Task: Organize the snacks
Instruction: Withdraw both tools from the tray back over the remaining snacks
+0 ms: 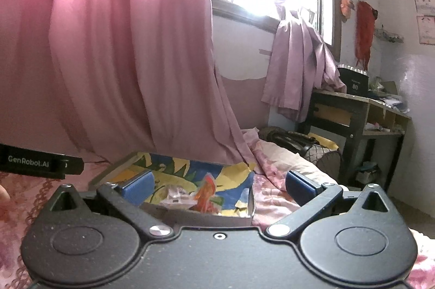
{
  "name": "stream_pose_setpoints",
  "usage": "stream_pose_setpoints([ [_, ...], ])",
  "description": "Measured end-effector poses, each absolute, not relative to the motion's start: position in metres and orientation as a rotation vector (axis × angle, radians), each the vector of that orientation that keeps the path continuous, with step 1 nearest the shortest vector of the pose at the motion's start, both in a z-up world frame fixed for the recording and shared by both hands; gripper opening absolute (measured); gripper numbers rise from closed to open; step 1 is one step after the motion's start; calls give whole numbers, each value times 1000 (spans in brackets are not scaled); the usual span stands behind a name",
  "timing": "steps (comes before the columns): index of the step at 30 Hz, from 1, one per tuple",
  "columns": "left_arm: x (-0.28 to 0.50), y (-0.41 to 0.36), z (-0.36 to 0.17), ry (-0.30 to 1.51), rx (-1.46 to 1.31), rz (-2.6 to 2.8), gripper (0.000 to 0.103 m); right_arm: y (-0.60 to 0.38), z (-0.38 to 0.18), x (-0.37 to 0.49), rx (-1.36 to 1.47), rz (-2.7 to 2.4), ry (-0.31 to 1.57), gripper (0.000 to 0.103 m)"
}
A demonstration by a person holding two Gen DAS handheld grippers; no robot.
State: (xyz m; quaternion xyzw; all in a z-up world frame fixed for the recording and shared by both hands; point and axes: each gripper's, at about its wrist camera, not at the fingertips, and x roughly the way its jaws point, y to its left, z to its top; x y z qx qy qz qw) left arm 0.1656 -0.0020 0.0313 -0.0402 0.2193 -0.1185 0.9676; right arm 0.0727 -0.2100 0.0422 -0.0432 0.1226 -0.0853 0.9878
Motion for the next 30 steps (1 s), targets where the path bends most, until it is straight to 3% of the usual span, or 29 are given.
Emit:
stream_pose_setpoints([
  [16,85,2,19,491,-33,-247,103,-215,34,-5,25,-171,351,102],
  [30,60,-2,6,600,5,-247,103,-208,24,-21,37,-145,432,102],
])
